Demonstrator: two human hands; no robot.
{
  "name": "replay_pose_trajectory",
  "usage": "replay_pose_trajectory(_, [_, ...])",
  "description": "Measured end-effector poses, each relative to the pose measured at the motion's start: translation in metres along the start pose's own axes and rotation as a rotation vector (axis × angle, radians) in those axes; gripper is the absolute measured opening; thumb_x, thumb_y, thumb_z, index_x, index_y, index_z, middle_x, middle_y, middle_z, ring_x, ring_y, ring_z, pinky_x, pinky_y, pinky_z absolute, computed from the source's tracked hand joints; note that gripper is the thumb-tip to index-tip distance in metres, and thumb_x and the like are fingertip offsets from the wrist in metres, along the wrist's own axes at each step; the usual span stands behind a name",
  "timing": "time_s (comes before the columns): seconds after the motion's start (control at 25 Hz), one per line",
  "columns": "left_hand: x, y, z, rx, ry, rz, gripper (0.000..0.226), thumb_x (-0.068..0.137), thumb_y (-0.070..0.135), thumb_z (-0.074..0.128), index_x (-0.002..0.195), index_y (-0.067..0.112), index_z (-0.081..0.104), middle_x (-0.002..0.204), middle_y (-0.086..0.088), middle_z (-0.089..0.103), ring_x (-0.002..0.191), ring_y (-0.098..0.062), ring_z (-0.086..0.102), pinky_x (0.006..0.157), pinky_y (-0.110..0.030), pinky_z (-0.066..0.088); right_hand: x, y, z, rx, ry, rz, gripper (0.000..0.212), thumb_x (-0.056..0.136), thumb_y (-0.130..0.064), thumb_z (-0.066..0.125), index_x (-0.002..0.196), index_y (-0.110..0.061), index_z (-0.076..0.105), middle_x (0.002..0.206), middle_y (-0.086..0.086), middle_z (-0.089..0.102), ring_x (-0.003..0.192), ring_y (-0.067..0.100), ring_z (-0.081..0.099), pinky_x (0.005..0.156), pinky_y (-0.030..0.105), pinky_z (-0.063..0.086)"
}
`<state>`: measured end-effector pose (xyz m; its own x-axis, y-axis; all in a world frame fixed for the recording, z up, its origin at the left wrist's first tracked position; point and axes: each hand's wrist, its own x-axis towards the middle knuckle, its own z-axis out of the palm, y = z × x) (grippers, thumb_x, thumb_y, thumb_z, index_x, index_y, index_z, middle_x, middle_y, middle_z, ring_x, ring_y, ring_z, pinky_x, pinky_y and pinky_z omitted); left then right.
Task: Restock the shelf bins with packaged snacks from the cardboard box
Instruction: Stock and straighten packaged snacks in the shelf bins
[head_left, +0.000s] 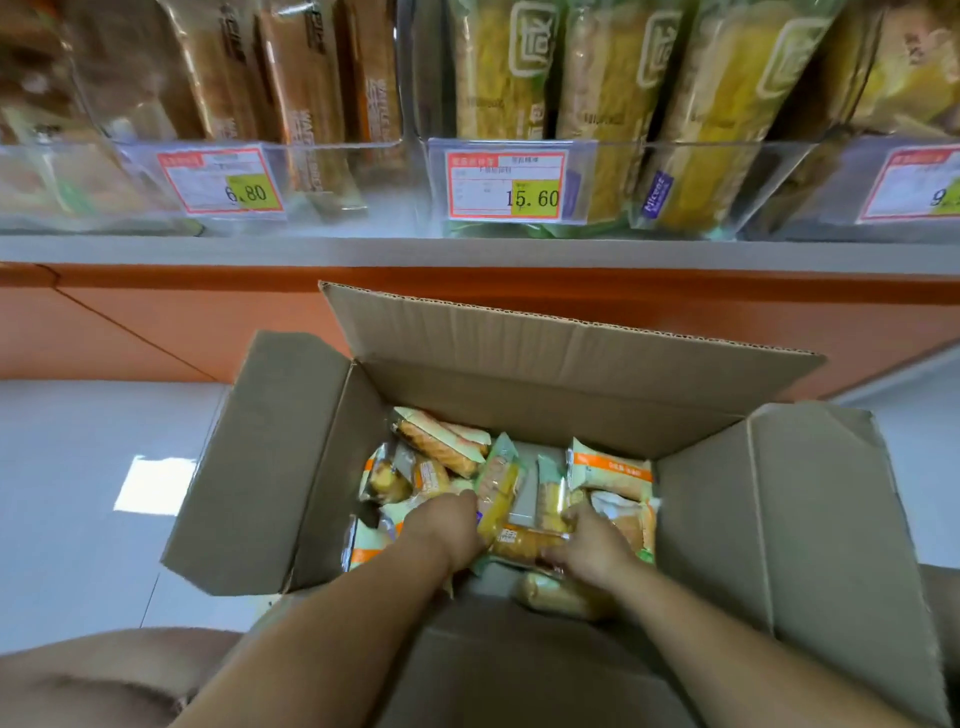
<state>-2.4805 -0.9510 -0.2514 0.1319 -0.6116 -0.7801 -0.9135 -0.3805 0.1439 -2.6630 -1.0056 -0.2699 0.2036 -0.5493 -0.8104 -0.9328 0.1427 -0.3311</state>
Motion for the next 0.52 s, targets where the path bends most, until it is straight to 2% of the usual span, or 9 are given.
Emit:
replay_pose_trajectory(0.08, [0.002,-0.003,0.011,0.020,0.009,-0.018,0.048,0.089,0.032,0.062,0.131,0.014,0.045,0.128,-0.011,0.059,0.117,-0.030,0.056,0.092,-0.038,0.047,0.002,0.007,-0.007,0.232,0.037,0.050,0.058,0.078,-0.032,0.078,0.125,-0.016,0.046,0.115,0.005,0.060,0.090,0.018,0.058,0.067,0.026,0.044])
replay_pose_trajectory(0.16, [0.003,-0.004,0.012,0.046,0.039,-0.016,0.046,0.091,0.031,0.060,0.131,0.016,0.046,0.128,-0.009,0.059,0.117,-0.029,0.057,0.091,-0.038,0.047,0.003,0.008,-0.018,0.391,0.093,0.064,0.047,0.078,-0.023,0.078,0.114,-0.019,0.047,0.109,0.000,0.056,0.087,0.016,0.055,0.070,0.030,0.048])
replay_pose_trajectory(0.24, [0.000,0.004,0.006,0.133,0.155,0.030,0.036,0.095,0.029,0.052,0.128,0.016,0.049,0.126,-0.009,0.059,0.114,-0.030,0.057,0.088,-0.038,0.048,-0.001,0.008,-0.026,0.522,0.121,0.069,0.043,0.081,-0.017,0.075,0.111,-0.021,0.046,0.104,-0.003,0.053,0.087,0.014,0.054,0.064,0.025,0.043])
replay_pose_trajectory(0.32, [-0.002,0.018,-0.002,0.185,0.276,0.126,0.035,0.098,0.028,0.048,0.131,0.016,0.049,0.128,-0.009,0.056,0.117,-0.029,0.054,0.089,-0.037,0.047,-0.006,0.011,-0.032,0.667,0.170,0.085,0.043,0.080,-0.011,0.075,0.114,-0.019,0.049,0.101,-0.003,0.058,0.084,0.011,0.057,0.060,0.021,0.041])
replay_pose_trajectory(0.4, [0.006,0.039,-0.009,0.006,0.288,0.201,0.045,0.098,0.031,0.049,0.141,0.018,0.044,0.137,-0.008,0.052,0.124,-0.027,0.050,0.096,-0.036,0.045,-0.010,0.018,-0.042,0.741,0.302,0.095,0.043,0.079,-0.007,0.074,0.115,-0.017,0.051,0.098,-0.002,0.061,0.080,0.009,0.057,0.061,0.020,0.041])
replay_pose_trajectory(0.52, [0.035,0.077,-0.019,-0.460,0.173,0.089,0.057,0.098,0.039,0.053,0.148,0.017,0.037,0.146,-0.009,0.049,0.133,-0.027,0.046,0.108,-0.032,0.038,-0.013,0.027,-0.064,0.697,0.453,0.112,0.044,0.082,-0.004,0.072,0.118,-0.013,0.049,0.109,0.004,0.059,0.090,0.017,0.056,0.078,0.028,0.046])
